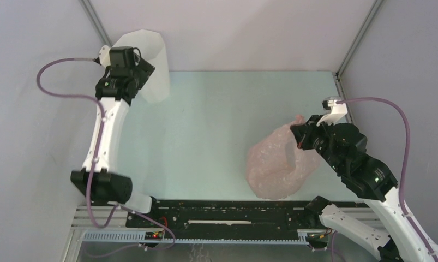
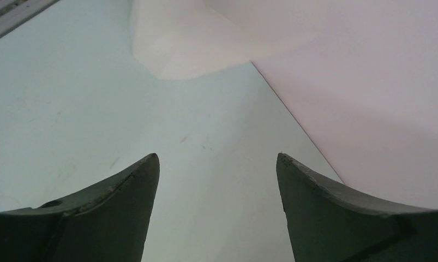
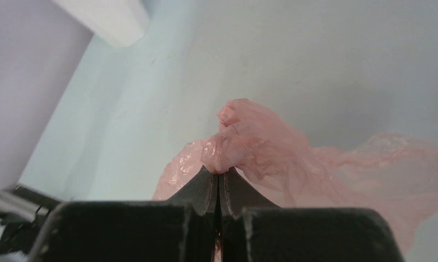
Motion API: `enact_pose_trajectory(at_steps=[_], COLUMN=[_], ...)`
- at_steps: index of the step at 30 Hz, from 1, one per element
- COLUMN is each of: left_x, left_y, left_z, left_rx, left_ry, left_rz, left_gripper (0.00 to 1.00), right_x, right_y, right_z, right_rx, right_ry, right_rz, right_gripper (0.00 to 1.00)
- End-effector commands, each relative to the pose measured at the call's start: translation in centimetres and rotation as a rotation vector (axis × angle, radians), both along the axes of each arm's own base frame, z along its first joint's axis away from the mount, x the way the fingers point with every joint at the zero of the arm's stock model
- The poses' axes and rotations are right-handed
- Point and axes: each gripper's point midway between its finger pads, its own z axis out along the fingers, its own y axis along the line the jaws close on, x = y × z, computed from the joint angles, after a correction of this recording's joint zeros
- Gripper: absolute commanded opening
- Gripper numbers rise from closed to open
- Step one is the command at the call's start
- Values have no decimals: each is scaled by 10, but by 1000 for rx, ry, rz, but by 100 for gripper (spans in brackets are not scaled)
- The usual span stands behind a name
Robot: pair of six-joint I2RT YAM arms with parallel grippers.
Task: Put the trash bags into the trash bin
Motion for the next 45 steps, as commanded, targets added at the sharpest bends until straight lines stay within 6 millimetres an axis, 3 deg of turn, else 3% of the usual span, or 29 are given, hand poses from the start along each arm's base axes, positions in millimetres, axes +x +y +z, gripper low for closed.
enact_pose_trajectory(at_steps=[1,6,11,17,22,26,30,34,38,45], left_x=[49,93,110,111,114,130,136,127,118,101], left_y=[46,65,75,91,96,91,87,84,77,37], left_z=[7,4,1,-29,-41,-51,-60,-57,-49,-40], left_rx=[-73,-76,-42,-142,-168,-169,-140,-90,-45,-23], left_ry=[-38,-31,-34,31,62,81,119,133,142,158], left_rz=[151,139,164,304,364,319,263,218,144,-71], left_gripper=[84,90,95,81,77,71,55,47,26,1], right_x=[20,34,46,59,70,72,75,75,77,79], right_y=[-27,-37,-34,-46,-52,-49,-48,-47,-40,-35], right_z=[31,29,19,32,26,23,18,18,17,16], right_rx=[-69,-79,-94,-142,-168,-162,-180,-178,-149,-161], right_ry=[-117,-103,-64,-134,-105,-88,-78,-78,-67,-67], right_rz=[-96,-125,-134,-177,-169,-145,-139,-135,-114,-81], right_gripper=[0,0,0,0,0,0,0,0,0,0])
